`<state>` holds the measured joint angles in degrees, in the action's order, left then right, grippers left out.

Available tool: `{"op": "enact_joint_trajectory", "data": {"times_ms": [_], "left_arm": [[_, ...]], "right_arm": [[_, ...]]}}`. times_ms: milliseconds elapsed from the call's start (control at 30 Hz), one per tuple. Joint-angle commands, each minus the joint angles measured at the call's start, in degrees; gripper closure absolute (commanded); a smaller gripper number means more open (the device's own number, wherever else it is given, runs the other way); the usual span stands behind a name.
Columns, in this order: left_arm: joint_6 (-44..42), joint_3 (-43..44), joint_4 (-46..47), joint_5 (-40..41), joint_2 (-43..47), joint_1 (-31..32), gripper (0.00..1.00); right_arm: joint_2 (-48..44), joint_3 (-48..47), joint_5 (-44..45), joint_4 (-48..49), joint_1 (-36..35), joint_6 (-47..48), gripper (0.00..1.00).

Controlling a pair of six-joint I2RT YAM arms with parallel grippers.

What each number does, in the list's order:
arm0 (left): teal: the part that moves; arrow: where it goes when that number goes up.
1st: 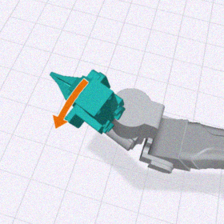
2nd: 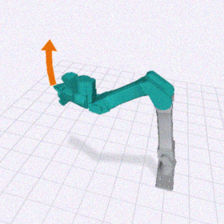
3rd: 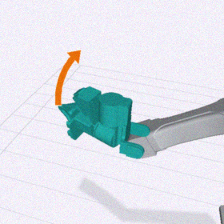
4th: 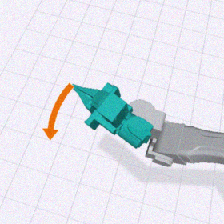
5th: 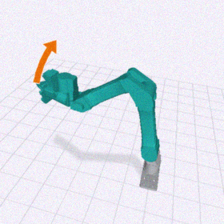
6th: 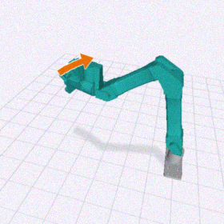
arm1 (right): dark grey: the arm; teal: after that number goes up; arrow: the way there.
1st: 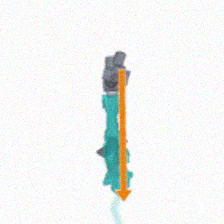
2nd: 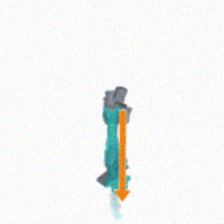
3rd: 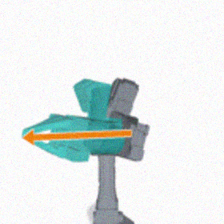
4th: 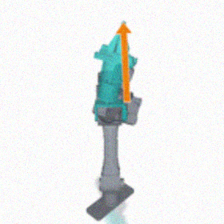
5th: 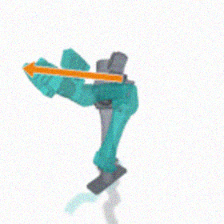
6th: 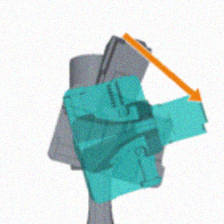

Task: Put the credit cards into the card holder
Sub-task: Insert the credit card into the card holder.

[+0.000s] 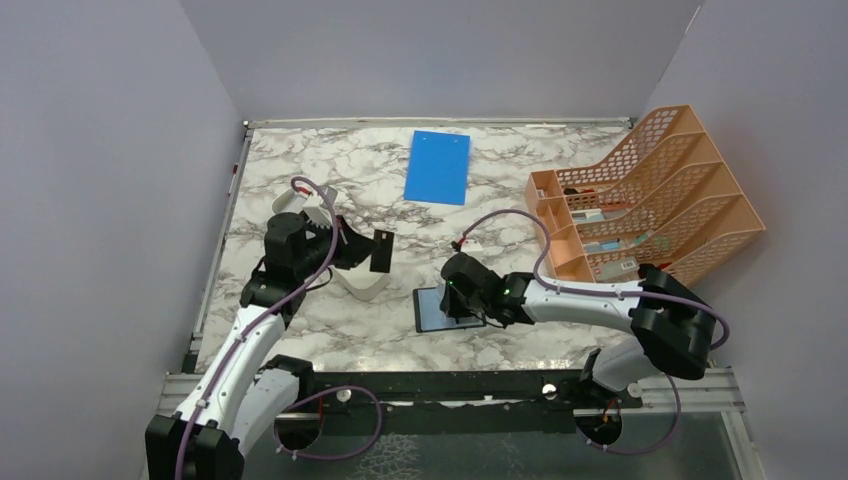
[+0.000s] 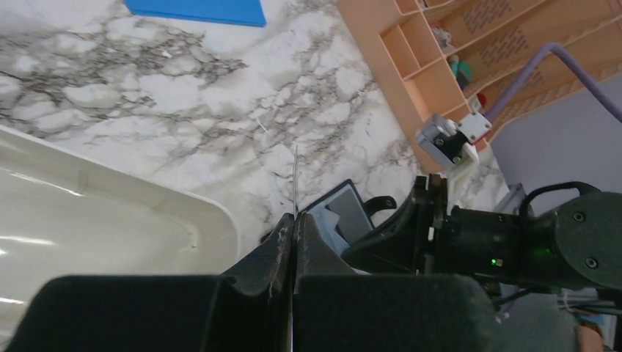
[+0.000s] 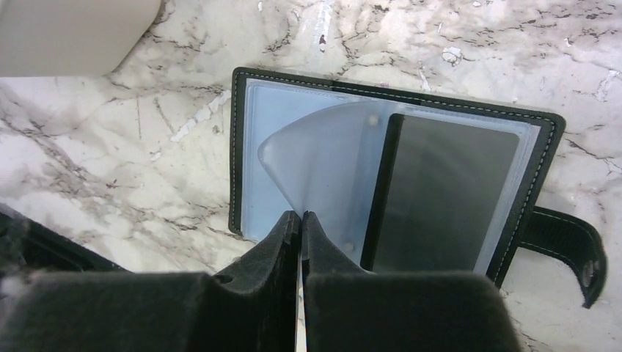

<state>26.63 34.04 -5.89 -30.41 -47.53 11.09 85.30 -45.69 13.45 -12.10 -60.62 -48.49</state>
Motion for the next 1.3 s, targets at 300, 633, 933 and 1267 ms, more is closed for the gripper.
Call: {"op": "enact_joint_trajectory", "data": {"times_ms": [300,633,933,1267], "left_arm": [[11.0,-3.9,6.1,9.81,-6.52,19.54,1.0],[12.3,-4.07,12.04,15.61,-16.71,29.33,1.0],[13.18,-2.34,18.3,16.09,-26.48,34.36,1.0],[13.66,-0.03,20.71,17.6,-30.67,37.62,1.0]], "right_arm": [[-6.77,8.7,-8.58,10.92,5.37,-0.95,0.89],[-10.66,12.57,-7.56,9.31,6.87,-1.3,0.81],[-14.27,10.61,-1.78,-2.55,7.09,-2.33,0.72],[-17.45,4.33,0.43,-12.22,7.1,1.28,0.68]]}}
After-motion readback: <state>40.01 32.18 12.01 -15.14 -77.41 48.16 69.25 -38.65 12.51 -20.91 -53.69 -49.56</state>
